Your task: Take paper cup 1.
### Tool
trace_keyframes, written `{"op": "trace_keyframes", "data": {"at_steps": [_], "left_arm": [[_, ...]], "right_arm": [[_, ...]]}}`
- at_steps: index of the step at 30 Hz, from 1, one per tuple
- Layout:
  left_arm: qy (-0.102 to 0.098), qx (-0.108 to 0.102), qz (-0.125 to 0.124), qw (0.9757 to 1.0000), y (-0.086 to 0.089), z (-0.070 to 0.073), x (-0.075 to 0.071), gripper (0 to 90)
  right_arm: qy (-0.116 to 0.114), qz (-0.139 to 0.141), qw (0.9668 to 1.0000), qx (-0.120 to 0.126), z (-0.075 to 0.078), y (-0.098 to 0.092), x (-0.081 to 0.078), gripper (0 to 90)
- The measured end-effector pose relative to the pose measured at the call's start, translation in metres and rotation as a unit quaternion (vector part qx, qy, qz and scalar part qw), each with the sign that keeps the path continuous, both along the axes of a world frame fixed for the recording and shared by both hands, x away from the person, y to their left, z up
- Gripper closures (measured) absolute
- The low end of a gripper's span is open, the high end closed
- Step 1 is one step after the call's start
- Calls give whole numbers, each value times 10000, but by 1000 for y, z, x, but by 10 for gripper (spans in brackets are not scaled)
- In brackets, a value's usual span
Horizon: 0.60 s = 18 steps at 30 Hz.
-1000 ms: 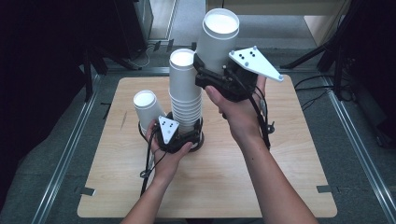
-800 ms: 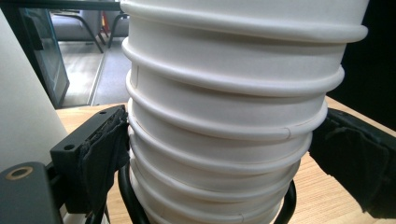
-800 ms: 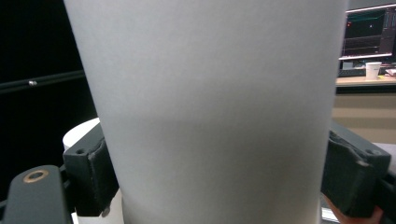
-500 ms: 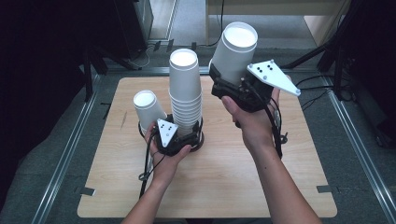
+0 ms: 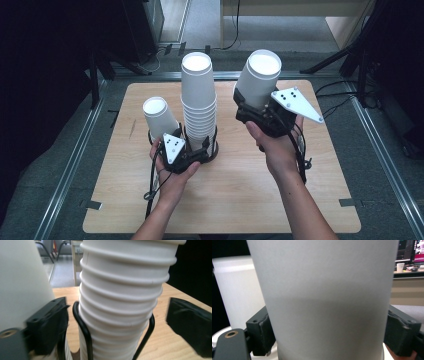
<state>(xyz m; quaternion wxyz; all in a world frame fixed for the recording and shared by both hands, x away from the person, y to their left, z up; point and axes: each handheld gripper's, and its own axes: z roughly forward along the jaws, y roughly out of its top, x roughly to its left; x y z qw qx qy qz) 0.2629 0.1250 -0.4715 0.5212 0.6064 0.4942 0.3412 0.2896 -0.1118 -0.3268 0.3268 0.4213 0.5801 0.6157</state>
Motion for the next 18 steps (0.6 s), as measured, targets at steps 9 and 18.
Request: {"op": "trace_keyframes", "data": {"at_steps": [9, 18], "left_arm": [[158, -136, -210, 9996, 14, -6, -14, 6], [281, -207, -359, 9987, 29, -11, -27, 0]], "right_arm": [[24, -83, 9995, -304, -31, -3, -10, 133], [58, -170, 9985, -508, -57, -9, -17, 133]]}}
